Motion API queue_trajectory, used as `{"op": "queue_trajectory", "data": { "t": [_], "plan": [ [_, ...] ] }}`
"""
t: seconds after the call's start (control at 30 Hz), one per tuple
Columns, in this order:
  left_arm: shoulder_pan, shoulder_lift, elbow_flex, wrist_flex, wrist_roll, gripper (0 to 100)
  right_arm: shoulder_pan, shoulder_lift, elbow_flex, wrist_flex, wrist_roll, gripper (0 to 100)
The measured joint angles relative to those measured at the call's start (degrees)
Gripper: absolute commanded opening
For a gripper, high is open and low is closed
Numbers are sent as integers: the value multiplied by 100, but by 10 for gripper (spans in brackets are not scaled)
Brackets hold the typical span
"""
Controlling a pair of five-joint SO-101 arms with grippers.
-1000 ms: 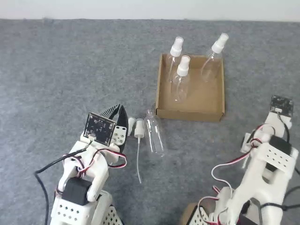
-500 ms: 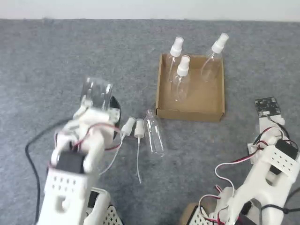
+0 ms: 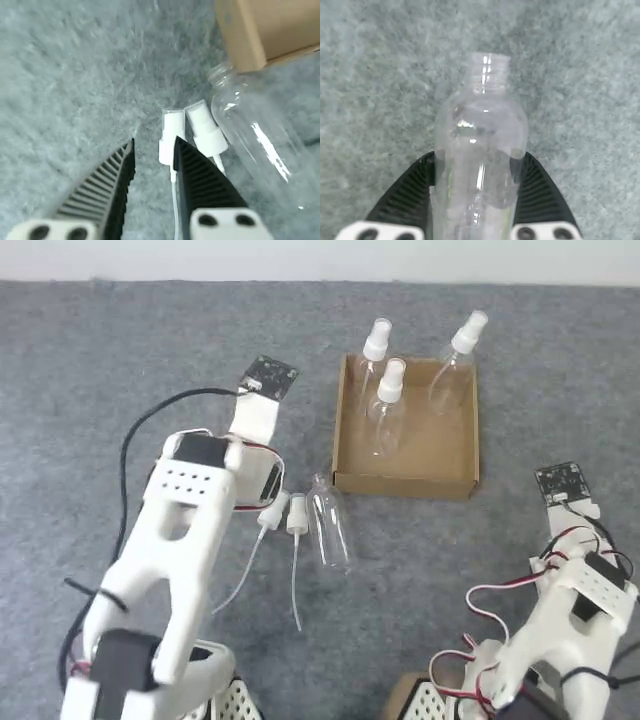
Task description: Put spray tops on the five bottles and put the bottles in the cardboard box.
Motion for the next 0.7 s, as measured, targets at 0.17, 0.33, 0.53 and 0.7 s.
{"op": "queue_trajectory", "data": {
  "t": [0.17, 0.33, 0.53, 0.7],
  "plan": [
    [-123, 492, -9, -290, -35, 125, 0, 0, 149, -18, 9, 28],
    [-105, 985, -9, -545, -158, 124, 0, 0, 176, -18, 9, 28],
    [-105, 1204, -9, -782, -193, 125, 0, -97, 422, -62, 9, 28],
    [-114, 1204, 0, -914, -193, 126, 0, -114, 440, -70, 9, 28]
  ]
}}
